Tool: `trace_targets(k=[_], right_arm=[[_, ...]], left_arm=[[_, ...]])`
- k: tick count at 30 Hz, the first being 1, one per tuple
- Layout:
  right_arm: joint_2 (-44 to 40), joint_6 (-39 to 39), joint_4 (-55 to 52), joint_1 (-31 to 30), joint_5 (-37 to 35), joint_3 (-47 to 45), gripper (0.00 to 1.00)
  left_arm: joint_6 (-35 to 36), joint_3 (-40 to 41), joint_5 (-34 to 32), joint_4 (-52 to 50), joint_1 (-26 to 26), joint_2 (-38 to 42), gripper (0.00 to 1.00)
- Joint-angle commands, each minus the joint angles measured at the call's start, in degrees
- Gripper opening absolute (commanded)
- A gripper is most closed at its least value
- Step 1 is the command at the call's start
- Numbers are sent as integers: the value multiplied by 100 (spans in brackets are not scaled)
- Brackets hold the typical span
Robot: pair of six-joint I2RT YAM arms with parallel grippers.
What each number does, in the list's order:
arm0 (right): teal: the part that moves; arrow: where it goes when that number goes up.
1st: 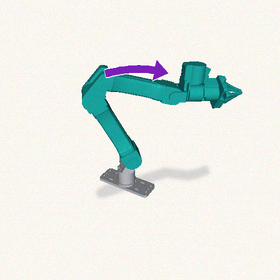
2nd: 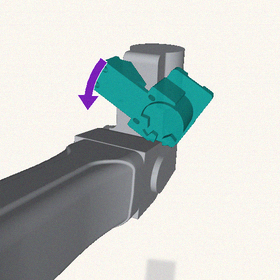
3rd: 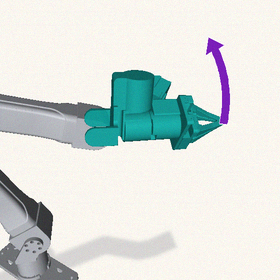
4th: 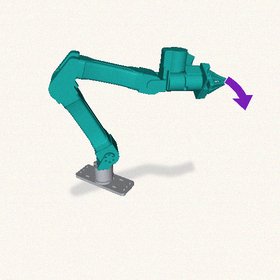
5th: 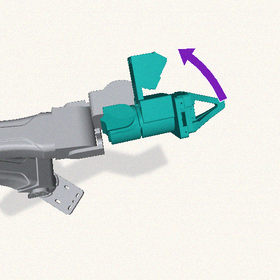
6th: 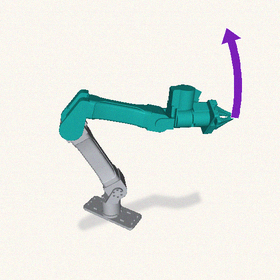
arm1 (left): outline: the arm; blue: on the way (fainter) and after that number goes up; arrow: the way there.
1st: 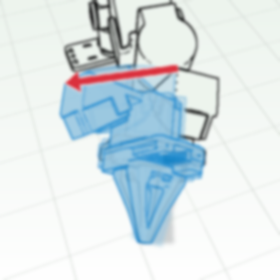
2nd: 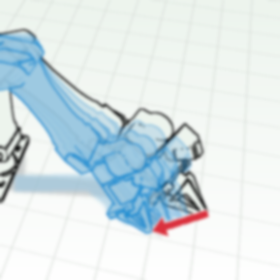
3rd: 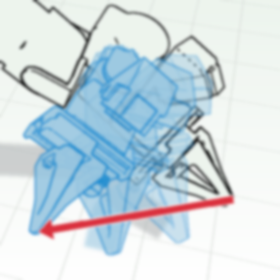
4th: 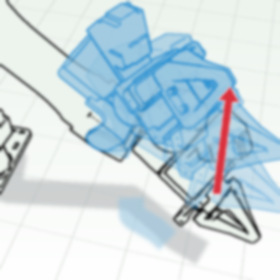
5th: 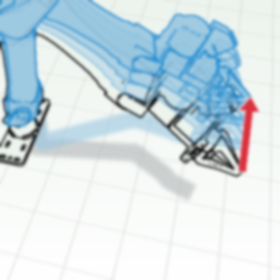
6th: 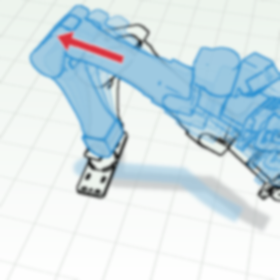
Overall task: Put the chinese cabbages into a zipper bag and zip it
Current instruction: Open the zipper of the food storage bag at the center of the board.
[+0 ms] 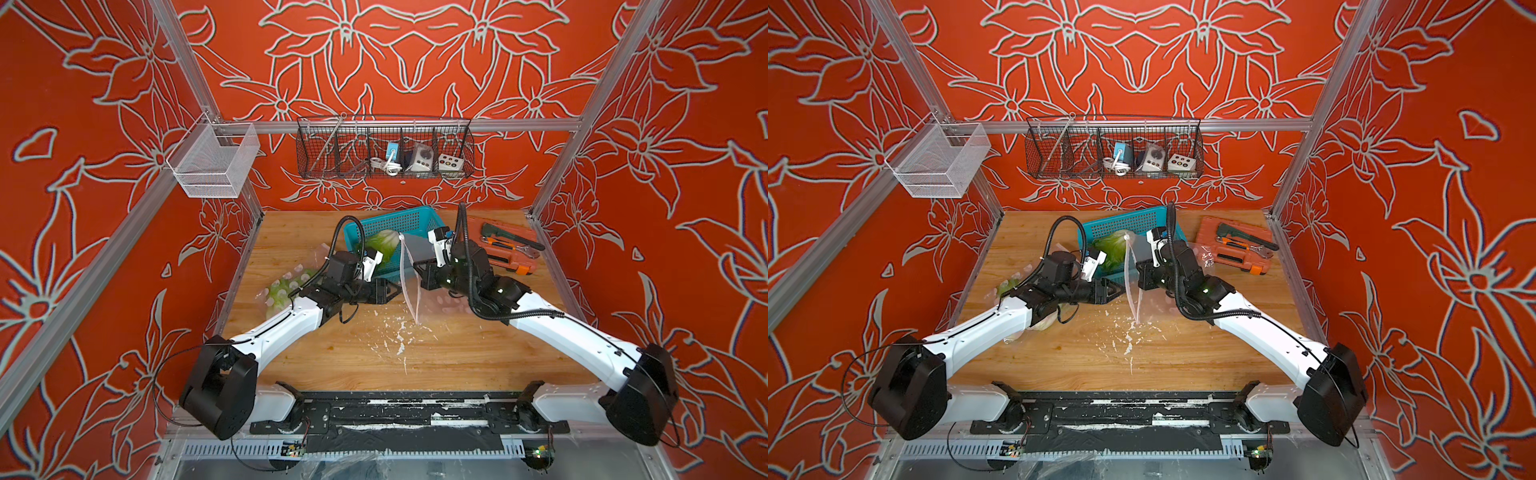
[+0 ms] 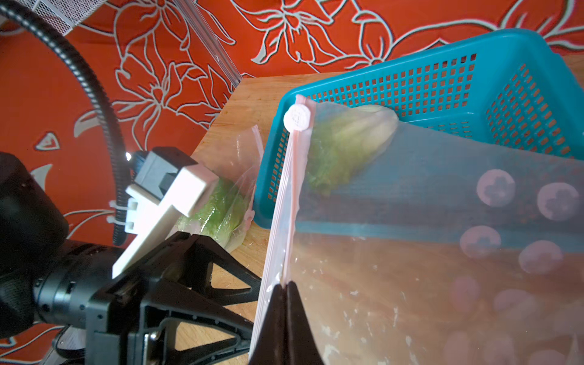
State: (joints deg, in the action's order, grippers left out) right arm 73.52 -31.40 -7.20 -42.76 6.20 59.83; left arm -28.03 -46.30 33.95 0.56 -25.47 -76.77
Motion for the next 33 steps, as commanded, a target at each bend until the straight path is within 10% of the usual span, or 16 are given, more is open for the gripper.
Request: trace_targets(k=[1, 10, 17, 33], right_arm=[[-180, -21, 38, -30, -156, -115, 0], [-112, -171, -109, -24, -227, -8, 0], [-150, -225, -183, -28, -271, -35, 0], [-244, -467, -280, -19, -346, 33, 0]], left_arm=[[-203, 50, 92, 461, -19, -13, 52], [-549, 106, 107, 1160, -308, -115, 47], [-303, 248, 32, 1000, 531, 866, 60], [-360, 145, -138, 1604, -644, -229, 53]])
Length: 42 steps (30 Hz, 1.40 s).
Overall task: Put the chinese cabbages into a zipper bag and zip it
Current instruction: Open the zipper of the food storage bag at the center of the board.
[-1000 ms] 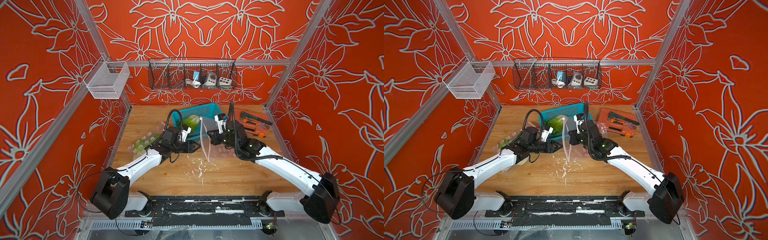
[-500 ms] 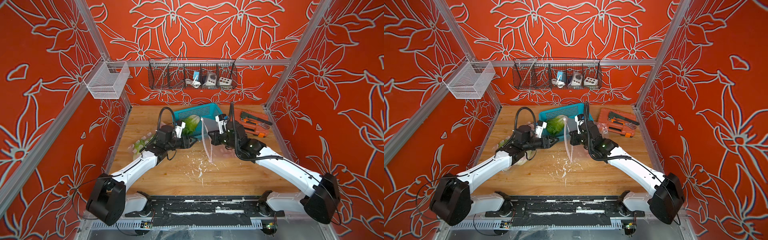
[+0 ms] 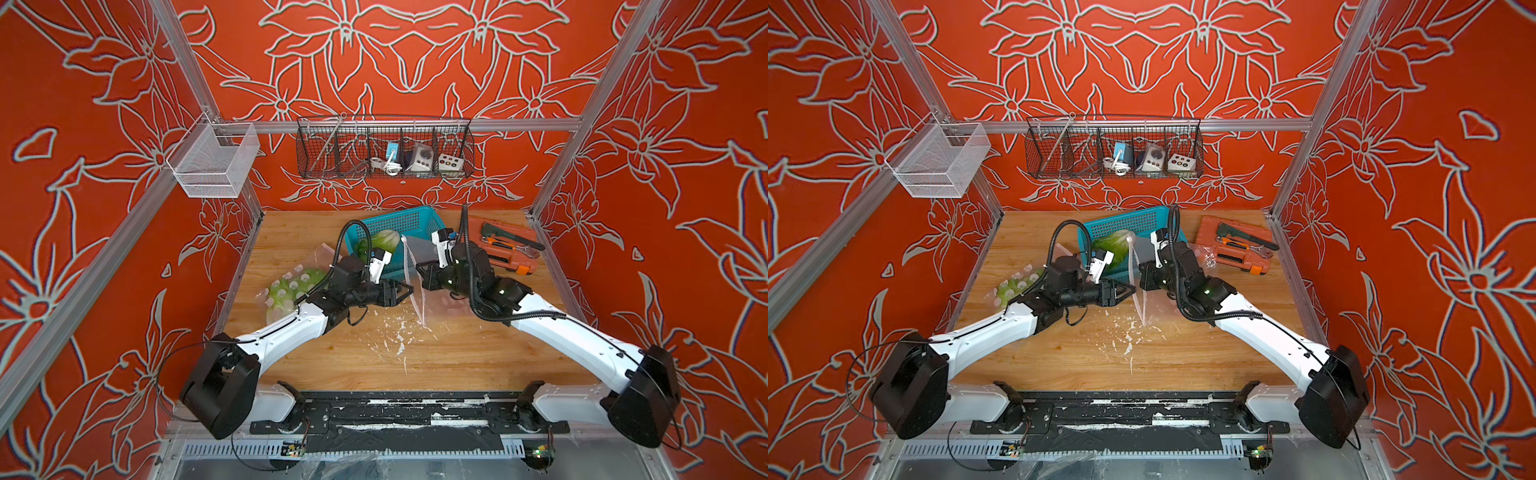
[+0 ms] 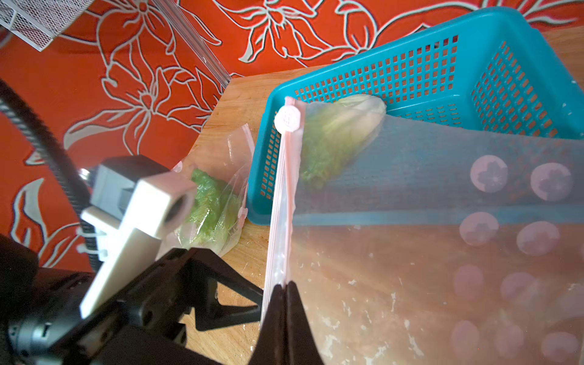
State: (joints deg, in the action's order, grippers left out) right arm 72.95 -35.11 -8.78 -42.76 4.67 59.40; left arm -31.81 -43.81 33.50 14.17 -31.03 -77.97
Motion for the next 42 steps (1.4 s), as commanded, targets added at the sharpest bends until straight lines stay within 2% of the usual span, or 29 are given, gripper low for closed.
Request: trace_targets(k=[1, 4, 7, 10, 13, 18, 22, 28, 32, 37, 42], right_arm=[[-246, -77, -142, -8, -239, 64, 0], [-375, 40, -361, 31, -344, 94, 0], [-320, 364, -1256, 44, -731, 405, 0], [-171, 750, -2247, 42, -1262, 703, 0], [-100, 885, -2720, 36, -1599, 777, 1], [127, 568, -2968, -47, -1344, 937, 21], [256, 301, -2857, -103, -1278, 857, 40], [486, 233, -2776, -240, -1132, 1108, 56], [715, 198, -2927, -487, -1253, 1406, 60], [1057, -53, -3371, -575, -1892, 1507, 59], [1264, 45, -3506, -611, -1974, 1646, 59]], left_arm=[[96, -77, -110, 184, -94, -131, 46], [381, 44, -454, -156, -57, -13, 24], [453, 242, -522, -407, 164, 155, 0], [321, 367, -523, -472, 224, 205, 0], [-201, 455, -318, -116, 165, 128, 0], [-745, 258, -259, 586, -231, -135, 0], [-877, 193, -225, 751, -281, -224, 0], [-813, 158, -169, 704, -281, -259, 0], [-870, 155, -137, 829, -290, -315, 0], [-897, 156, -159, 845, -290, -235, 0], [-827, 182, -168, 778, -294, -200, 0]])
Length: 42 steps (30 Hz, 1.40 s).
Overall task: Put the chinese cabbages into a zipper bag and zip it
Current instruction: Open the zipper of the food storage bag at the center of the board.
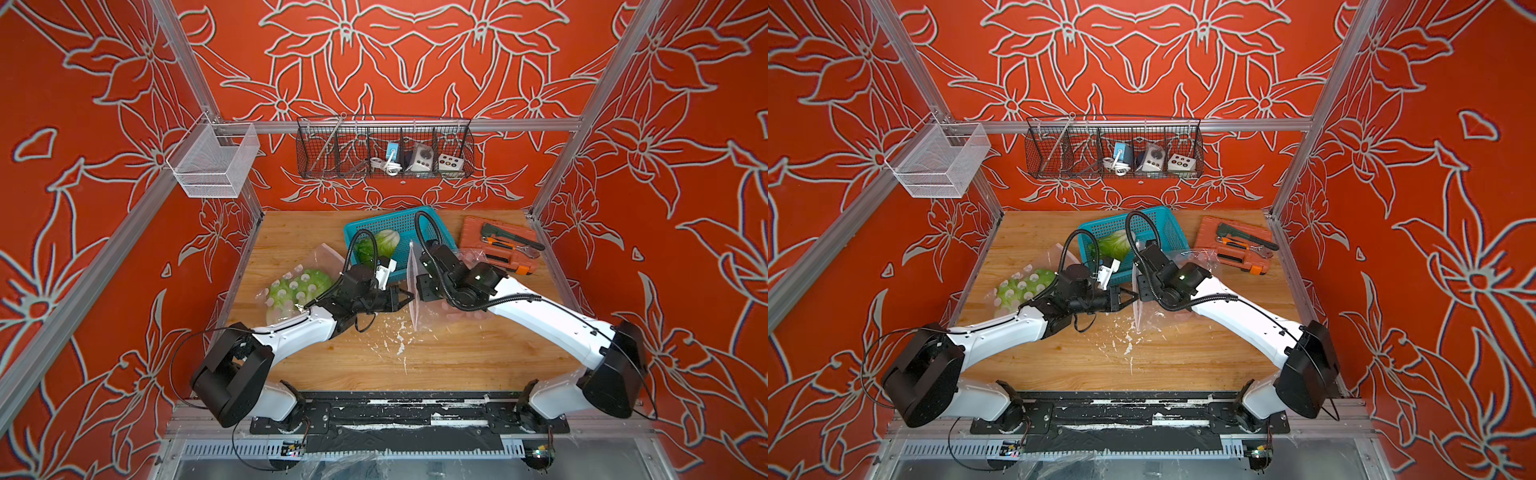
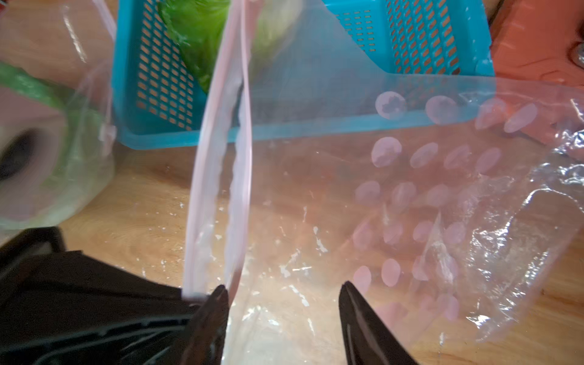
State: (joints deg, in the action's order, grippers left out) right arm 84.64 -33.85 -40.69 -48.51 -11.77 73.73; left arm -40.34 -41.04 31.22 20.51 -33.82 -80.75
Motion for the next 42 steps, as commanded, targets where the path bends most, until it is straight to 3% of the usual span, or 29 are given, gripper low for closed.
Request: trace_targets(k=[1, 7, 19, 22, 27, 31, 35, 42], right_arm=[[158, -62, -395, -46, -386, 274, 60], [27, -142, -50, -66, -1, 415, 64], [413, -8, -48, -179, -265, 601, 64], [551, 42, -202, -139, -604, 585, 56], [391, 327, -347, -98, -1202, 387, 20], [165, 530, -777, -63, -1530, 388, 3], [-234, 605, -915, -87, -716, 473, 0], [-484, 26, -654, -228, 786, 913, 0]], left_arm=[[35, -84, 59, 150, -10, 77, 0], [13, -69, 103, 218, -10, -1, 0], [83, -102, 33, 80, -5, 96, 0], [101, -92, 3, 36, 3, 136, 0], [123, -27, 20, -12, 196, 184, 0], [333, -32, -53, -345, 521, 212, 0], [1003, -519, -432, -1336, 596, -224, 0], [1076, -1079, -186, -1287, 87, -792, 1]])
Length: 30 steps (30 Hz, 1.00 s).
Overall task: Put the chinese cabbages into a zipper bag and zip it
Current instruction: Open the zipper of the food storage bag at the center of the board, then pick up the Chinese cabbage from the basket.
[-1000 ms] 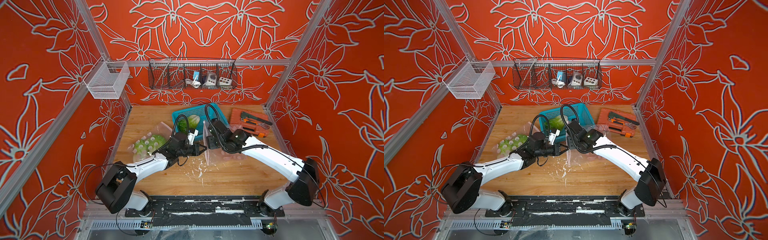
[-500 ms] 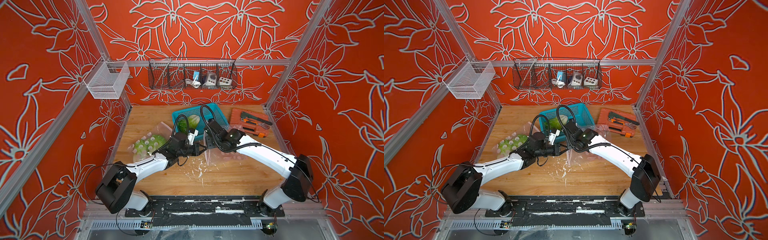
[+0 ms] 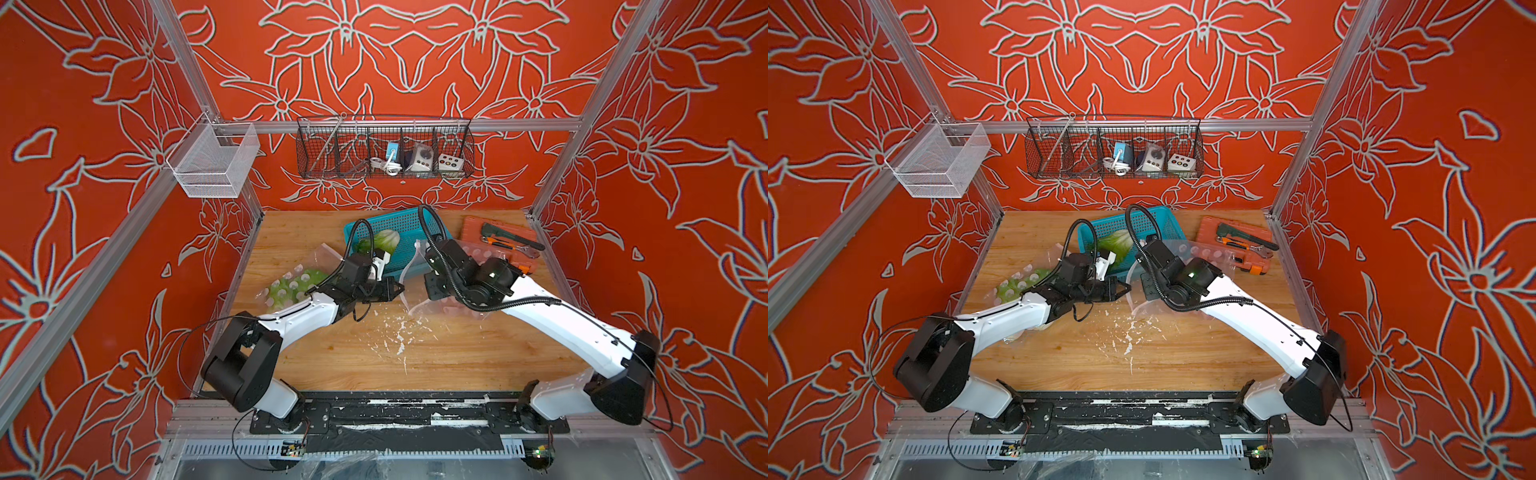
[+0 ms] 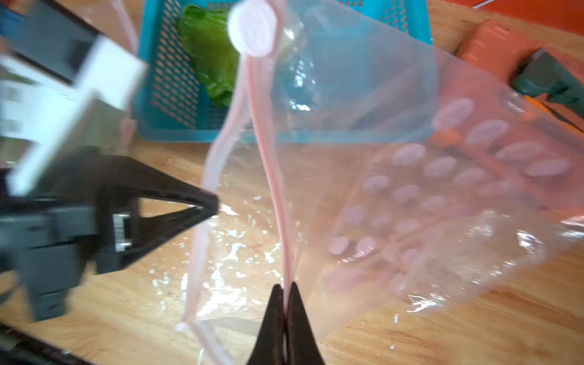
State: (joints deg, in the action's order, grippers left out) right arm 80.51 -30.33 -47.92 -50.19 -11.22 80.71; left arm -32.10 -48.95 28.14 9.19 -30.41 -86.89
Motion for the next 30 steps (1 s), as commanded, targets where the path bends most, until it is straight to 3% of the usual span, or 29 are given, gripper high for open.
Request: trace_targets(k=[1, 4, 6, 9, 14, 19, 22, 25, 30], right_arm=[[-55, -381, 171, -55, 807, 207, 0], [131, -438, 162, 92, 615, 199, 0], [161, -541, 267, 414, 679, 48, 0], [89, -619, 613, 826, 1010, -226, 0], [166, -656, 808, 1033, 1171, -399, 0], [219, -714, 1074, 1120, 1329, -617, 0], [169, -690, 1165, 1194, 1411, -720, 0], [109, -644, 1162, 1287, 1498, -749, 0], [79, -511, 1128, 1435, 1644, -727, 0]], left_arm=[[265, -358, 196, -167, -317, -237, 3], [490, -469, 365, -406, -339, -243, 10], [904, -557, 212, -940, -193, -73, 21], [1320, -637, 298, -1674, 342, 304, 40], [1889, -1087, 214, -2678, 1182, 715, 57], [1924, -1708, -796, -2741, 1600, 233, 66], [2411, -2052, -1271, -2298, 1478, -302, 73], [3292, -2321, -2371, -2014, 1153, -805, 80], [3770, -2962, -3126, -2174, 1043, -1874, 81]])
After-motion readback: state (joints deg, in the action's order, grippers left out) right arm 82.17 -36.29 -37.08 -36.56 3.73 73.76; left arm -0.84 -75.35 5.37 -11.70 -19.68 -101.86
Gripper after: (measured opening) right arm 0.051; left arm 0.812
